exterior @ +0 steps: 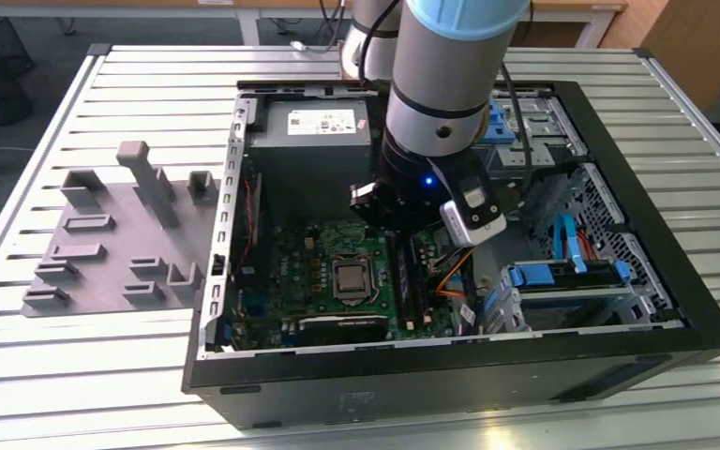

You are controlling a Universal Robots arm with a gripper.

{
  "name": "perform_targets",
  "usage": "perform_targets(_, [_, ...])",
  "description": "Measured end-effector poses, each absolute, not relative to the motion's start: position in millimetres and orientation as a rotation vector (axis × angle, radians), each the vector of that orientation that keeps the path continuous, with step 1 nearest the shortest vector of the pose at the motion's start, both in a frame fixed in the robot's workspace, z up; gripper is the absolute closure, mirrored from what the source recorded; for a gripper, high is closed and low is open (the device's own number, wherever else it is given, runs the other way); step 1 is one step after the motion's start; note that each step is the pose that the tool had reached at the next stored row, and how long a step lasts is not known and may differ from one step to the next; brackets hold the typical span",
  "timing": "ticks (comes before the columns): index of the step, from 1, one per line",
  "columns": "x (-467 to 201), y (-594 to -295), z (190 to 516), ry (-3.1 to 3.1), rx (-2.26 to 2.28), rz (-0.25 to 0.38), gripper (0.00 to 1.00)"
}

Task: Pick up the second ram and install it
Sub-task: 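Insert the second ram into the second slot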

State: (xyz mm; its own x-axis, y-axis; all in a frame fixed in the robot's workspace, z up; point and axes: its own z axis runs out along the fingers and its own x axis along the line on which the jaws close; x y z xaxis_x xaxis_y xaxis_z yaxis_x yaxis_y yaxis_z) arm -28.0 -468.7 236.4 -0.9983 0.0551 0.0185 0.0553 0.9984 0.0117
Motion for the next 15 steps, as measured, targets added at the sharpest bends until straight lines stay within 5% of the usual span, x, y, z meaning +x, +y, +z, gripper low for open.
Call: perform_targets(15, [-27.6,-472.8,227.6,-3.123,-0.060,-0.019,0.86])
